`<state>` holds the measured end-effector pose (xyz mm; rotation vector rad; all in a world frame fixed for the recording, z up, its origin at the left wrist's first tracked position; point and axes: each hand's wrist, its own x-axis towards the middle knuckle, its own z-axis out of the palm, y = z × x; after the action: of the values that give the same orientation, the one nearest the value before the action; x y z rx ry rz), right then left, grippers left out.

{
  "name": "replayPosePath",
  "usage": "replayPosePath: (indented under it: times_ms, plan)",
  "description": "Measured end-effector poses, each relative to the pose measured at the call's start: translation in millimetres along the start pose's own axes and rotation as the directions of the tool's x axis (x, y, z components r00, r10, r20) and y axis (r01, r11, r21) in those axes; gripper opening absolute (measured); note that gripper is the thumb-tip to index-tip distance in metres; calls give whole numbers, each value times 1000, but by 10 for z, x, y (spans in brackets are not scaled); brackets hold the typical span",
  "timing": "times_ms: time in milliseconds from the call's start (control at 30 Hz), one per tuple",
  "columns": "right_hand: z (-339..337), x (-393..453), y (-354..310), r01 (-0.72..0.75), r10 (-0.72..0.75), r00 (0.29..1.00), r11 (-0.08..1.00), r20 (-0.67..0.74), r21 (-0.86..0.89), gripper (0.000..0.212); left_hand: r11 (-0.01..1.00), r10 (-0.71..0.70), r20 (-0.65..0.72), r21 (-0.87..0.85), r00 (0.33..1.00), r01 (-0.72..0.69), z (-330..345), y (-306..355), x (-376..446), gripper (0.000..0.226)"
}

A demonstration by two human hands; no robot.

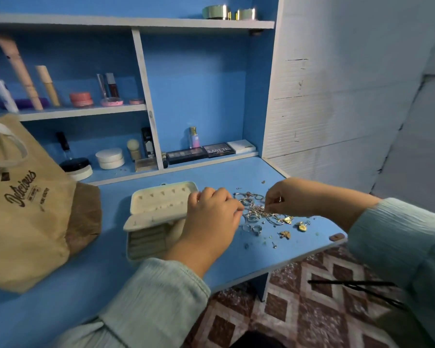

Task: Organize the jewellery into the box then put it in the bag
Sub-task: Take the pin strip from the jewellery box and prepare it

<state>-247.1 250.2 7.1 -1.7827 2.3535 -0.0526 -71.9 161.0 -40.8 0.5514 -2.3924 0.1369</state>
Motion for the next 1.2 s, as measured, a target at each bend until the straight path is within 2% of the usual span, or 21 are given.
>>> replayPosePath:
  times_ms: [167, 333, 467, 633, 767, 833, 1033, 1200]
  plan:
    - [139, -114, 294, -56, 56, 998, 998, 10, 29, 13, 994, 5, 267, -103, 964, 24, 152, 202, 52, 27]
    - [337, -204, 503, -60, 62, 998, 995, -16, 86, 12, 960, -115, 352, -202, 929, 196, 363, 222, -43, 30]
    - [463, -308, 621, -72, 88, 990, 987, -108, 142, 15, 948, -160, 355, -205, 921, 244, 418, 187, -152, 32]
    - [595, -447, 756, -106, 149, 969, 970, -195, 217, 16, 958, -135, 333, -197, 933, 209, 399, 215, -223, 32]
    - [689, -521, 773, -119, 168, 962, 967, -214, 224, 17, 994, -113, 291, 26, 950, 110, 329, 288, -252, 23]
    - [731, -535, 763, -115, 175, 952, 965, -251, 238, 18, 995, -101, 215, 40, 971, 95, 358, 273, -289, 23]
    - [861, -588, 735, -98, 189, 919, 960, -346, 263, 16, 989, -144, 144, 65, 979, 136, 388, 239, -393, 21]
    - [955, -596, 735, -66, 187, 885, 957, -426, 283, 12, 989, -142, 170, 69, 975, 132, 395, 181, -460, 19]
